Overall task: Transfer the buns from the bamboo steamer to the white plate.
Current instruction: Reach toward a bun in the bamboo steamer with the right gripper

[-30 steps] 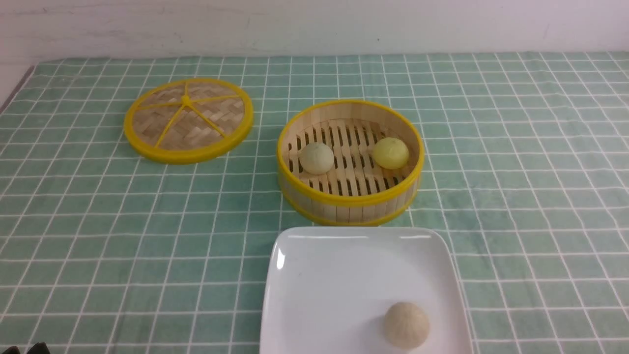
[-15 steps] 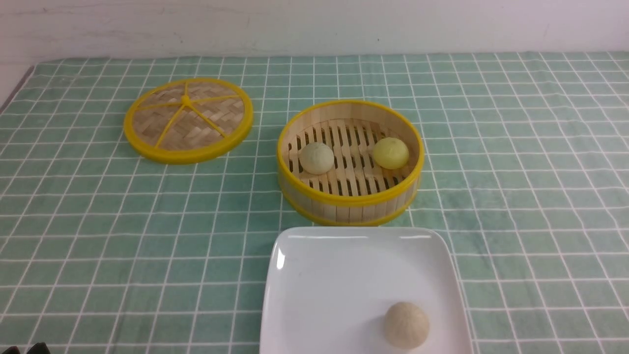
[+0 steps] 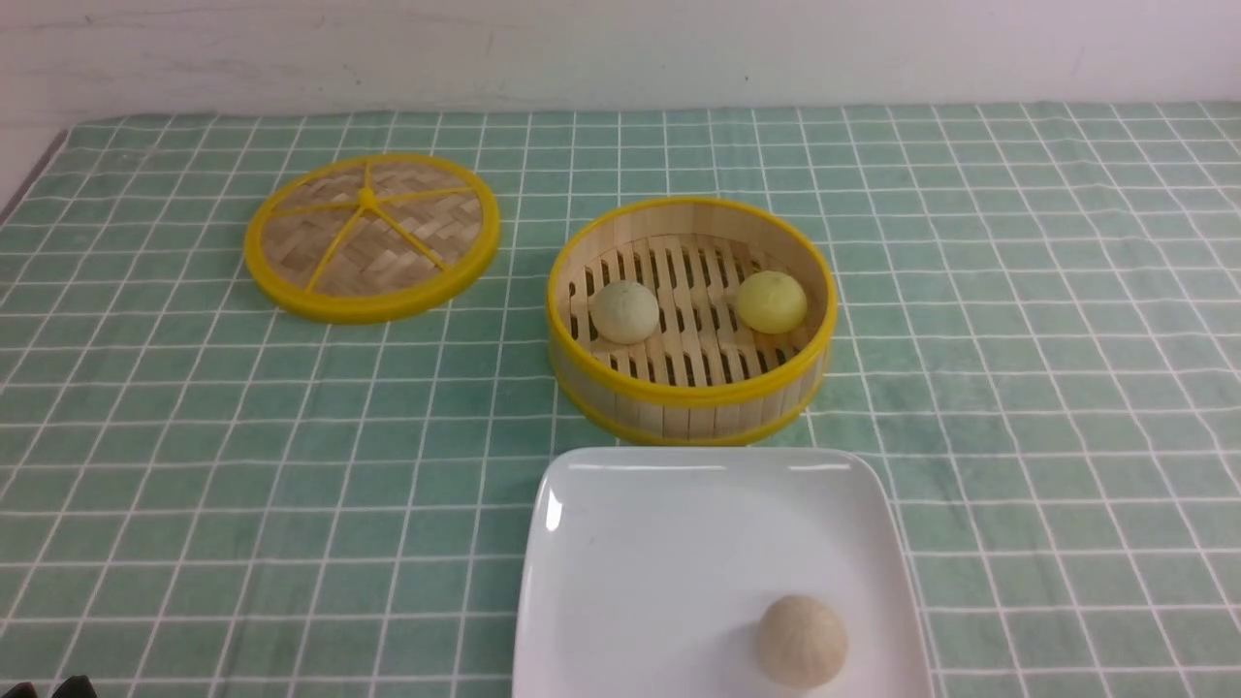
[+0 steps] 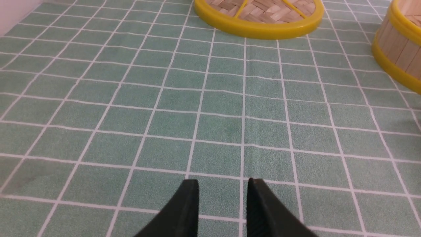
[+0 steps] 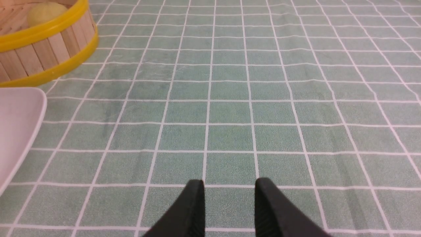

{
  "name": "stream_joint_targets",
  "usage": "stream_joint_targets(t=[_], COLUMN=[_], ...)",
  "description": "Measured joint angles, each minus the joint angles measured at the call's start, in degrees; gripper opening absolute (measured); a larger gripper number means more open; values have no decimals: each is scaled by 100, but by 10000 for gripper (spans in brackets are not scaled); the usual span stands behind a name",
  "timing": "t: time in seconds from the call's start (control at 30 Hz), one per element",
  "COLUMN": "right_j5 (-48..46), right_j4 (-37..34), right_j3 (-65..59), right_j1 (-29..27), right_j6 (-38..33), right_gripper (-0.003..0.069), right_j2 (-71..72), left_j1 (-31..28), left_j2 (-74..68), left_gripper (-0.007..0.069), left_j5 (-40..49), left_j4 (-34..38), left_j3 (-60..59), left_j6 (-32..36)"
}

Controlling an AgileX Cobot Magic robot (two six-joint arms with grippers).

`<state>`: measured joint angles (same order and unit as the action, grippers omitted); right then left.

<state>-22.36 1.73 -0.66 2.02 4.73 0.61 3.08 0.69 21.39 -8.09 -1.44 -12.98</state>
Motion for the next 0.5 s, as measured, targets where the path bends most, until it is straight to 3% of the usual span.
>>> stream_joint_targets(t=[0.23,0.33,0.37,0.43,0.47,0.5], right_j5=[0,59,171,244,327,376], right_j4=[14,-173,-931,-1474,-2393,-2814], right_j3=[0,-2,-24,-44,-65,-65], right_j1=[0,0,0,0,0,0], right_j6=[0,188,749,1212,1755,2026], right_gripper=[239,239,239,239,239,239], right_j2=[0,0,0,0,0,0], left_j1=[0,0,0,0,0,0], left_j2=[0,0,0,0,0,0], left_gripper=[240,240,240,240,240,240], left_j5=[5,-32,-89,-114,-133,-153], left_j4=[-23,427,1209,1596,2436,2695], left_j3=[0,0,0,-5,-5,-5], left_j6=[0,-377,-1041,-1342,-1927,-2202])
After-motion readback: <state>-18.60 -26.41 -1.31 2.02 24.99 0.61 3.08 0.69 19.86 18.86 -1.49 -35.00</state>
